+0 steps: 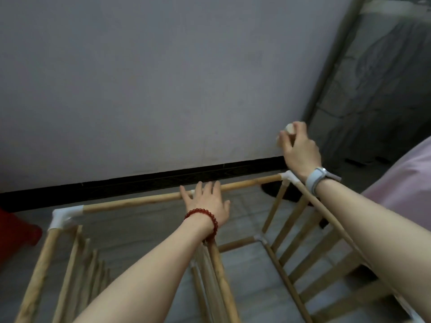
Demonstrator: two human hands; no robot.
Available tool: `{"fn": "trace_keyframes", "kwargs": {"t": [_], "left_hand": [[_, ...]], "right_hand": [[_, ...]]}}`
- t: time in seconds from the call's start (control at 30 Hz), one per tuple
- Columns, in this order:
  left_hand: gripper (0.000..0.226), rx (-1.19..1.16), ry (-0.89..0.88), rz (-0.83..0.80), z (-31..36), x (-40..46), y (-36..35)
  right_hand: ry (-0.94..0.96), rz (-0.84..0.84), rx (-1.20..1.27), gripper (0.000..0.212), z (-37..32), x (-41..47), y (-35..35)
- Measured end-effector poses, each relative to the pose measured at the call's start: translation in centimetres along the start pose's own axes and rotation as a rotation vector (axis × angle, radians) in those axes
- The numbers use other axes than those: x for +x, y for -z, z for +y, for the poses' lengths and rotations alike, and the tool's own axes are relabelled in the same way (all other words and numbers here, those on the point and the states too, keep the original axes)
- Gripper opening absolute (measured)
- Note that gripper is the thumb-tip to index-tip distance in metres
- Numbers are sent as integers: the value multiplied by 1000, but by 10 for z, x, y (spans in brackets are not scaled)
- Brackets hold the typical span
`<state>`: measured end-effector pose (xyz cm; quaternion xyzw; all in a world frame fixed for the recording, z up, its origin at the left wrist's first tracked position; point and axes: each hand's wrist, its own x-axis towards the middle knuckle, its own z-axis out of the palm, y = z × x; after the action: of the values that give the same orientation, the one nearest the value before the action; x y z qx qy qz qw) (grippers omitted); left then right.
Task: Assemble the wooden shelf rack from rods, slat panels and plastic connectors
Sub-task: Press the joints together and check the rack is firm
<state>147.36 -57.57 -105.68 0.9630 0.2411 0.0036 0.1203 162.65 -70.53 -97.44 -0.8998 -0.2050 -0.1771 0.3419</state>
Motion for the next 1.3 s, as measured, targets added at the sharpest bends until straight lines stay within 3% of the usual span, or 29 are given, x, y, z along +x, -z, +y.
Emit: {"fn": "trace_keyframes", "kwargs": {"t": [0.07, 0.1, 0.2, 0.23, 0.27, 0.37, 0.4, 0.63, 0.73, 0.83, 1.0, 1.1, 1.17, 1.23, 1.3], "left_hand": [[68, 102, 15, 20, 8, 4, -13], [71, 139, 19, 37, 9, 6, -17], [75, 192, 17, 45, 7, 8, -20], [76, 209, 16, 40, 9, 9, -21], [77, 221, 17, 39, 10, 9, -22], [77, 215, 20, 46, 11, 8, -22], [76, 214, 19, 48, 11, 8, -21], [58, 273, -17, 63, 32, -9, -16], [47, 14, -89, 15, 75, -28, -20], [42, -483, -96, -218, 137, -48, -24], [44, -794, -111, -543, 222, -83, -49], [40, -1108, 54, -586, 248, -86, -58], [24, -1361, 228, -607, 255, -84, -56], [6, -1411, 314, -599, 256, -87, -50], [13, -1466, 352, -567, 255, -87, -39]], "right_hand": [[-30, 205, 83, 38, 22, 13, 12], [-60, 167, 29, 37, 31, 15, 11], [-106, -476, -415, 32, 65, 6, -17], [-108, -566, -494, 32, 72, 1, -21], [-71, -523, -481, 32, 76, 0, -23], [-40, -177, -302, 34, 78, -4, -6], [-58, -147, -240, 34, 81, -6, 3], [-415, -446, -66, 44, 138, -51, 66], [-489, -513, 106, 46, 143, -72, 96], [-606, -542, 206, 50, 147, -89, 121], [-890, -531, 681, 55, 157, -130, 146], [-950, -379, 840, 53, 166, -147, 147], [-949, -327, 861, 54, 168, -153, 147], [-940, -301, 877, 54, 167, -155, 151], [-959, -253, 951, 44, 164, -152, 162]]}}
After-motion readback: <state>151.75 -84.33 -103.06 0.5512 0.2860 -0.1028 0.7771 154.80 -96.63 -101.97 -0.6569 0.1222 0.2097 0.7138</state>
